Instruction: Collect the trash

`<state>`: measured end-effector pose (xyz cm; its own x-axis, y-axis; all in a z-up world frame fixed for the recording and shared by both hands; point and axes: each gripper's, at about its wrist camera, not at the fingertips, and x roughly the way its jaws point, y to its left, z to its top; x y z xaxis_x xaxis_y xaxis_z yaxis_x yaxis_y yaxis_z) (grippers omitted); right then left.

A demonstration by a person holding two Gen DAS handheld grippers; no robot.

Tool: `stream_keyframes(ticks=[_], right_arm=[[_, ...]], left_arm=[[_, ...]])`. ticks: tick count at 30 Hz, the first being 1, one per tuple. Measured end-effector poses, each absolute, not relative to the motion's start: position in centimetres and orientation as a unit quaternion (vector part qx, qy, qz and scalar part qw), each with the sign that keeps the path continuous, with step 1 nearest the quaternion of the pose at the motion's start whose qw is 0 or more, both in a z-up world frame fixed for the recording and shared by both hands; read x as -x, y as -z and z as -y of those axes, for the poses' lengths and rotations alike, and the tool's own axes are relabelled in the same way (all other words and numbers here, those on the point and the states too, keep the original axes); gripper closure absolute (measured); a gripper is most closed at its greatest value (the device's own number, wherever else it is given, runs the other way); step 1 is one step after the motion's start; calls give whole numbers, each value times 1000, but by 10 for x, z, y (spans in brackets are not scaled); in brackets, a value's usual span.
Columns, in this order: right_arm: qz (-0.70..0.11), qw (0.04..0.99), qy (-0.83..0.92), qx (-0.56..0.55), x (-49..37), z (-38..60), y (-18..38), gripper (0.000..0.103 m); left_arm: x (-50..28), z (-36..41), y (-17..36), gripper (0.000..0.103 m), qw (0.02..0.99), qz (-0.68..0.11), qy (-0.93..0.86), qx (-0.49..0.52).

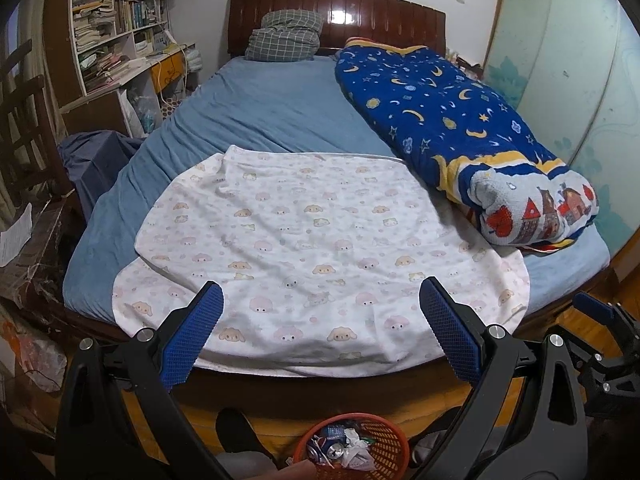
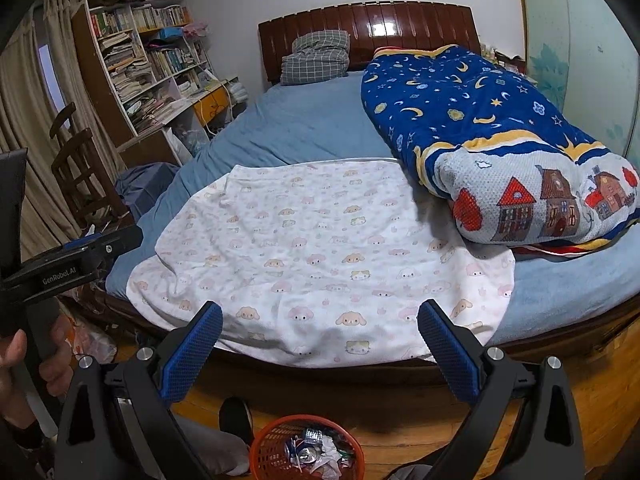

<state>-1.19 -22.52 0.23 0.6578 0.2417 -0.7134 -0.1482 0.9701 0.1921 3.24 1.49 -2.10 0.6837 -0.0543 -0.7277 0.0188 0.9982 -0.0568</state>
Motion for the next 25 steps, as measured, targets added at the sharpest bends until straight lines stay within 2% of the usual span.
stream_keyframes(ticks=[15, 25], right_arm=[[-406, 905, -107, -61, 7, 228, -1, 7], [-411, 904, -103, -62, 3, 233, 8, 7]], left_arm=[[-33, -17, 20, 5, 922, -385, 22, 26], [-41, -20, 27, 5, 914, -405, 16, 32]])
